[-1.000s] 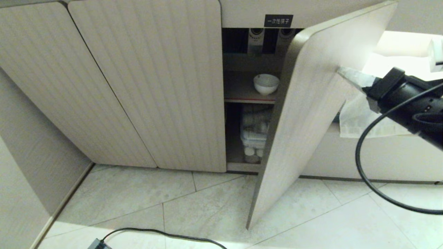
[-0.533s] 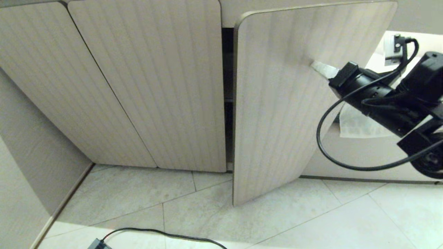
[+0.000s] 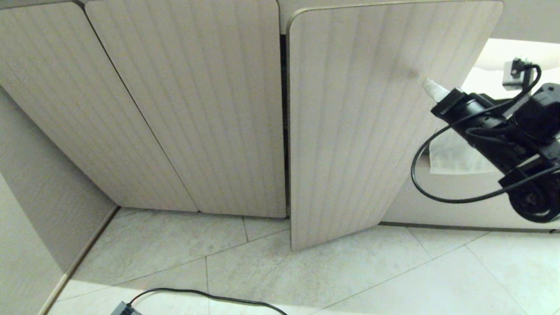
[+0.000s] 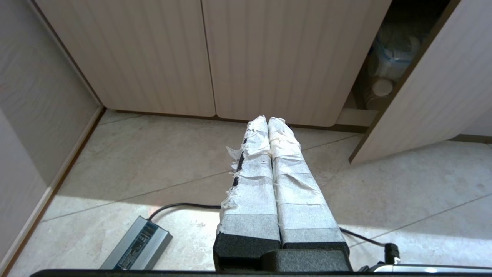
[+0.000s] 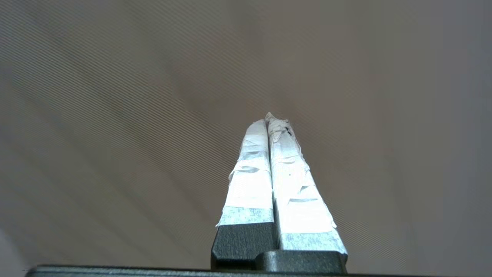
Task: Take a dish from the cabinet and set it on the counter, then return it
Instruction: Close the cabinet door
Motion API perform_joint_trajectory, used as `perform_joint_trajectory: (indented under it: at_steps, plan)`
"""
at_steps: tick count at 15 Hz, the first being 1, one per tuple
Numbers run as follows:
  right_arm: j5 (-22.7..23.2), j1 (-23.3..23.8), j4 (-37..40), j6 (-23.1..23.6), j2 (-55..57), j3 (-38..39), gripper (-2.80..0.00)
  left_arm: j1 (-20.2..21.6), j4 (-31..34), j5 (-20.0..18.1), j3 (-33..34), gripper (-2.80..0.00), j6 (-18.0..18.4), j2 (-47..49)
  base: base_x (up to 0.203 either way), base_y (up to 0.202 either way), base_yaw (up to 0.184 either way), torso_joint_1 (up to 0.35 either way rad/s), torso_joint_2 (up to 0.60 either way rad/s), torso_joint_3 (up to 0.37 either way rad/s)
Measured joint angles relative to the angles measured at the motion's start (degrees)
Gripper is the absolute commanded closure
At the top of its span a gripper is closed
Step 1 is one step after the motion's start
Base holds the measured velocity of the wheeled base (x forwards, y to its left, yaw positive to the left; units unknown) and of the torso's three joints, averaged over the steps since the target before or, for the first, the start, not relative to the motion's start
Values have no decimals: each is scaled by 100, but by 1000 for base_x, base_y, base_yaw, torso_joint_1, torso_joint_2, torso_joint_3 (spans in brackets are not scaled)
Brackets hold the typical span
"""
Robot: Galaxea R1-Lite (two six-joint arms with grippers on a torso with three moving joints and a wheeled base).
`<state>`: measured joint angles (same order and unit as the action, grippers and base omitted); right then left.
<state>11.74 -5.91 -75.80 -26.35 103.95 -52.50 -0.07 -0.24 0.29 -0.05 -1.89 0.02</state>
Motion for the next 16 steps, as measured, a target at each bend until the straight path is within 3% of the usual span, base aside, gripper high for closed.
perform_joint_trajectory:
  at_steps: [8,16]
  plan:
    - [-4,1076,-8,558,-1717,2221,0,-2,2,1,0,0,-1,0,0,0,0,0,0,0]
    - [29,1200,445,1656,-4056,4265,0,-2,0,0,0,0,-1,0,0,0,0,0,0,0]
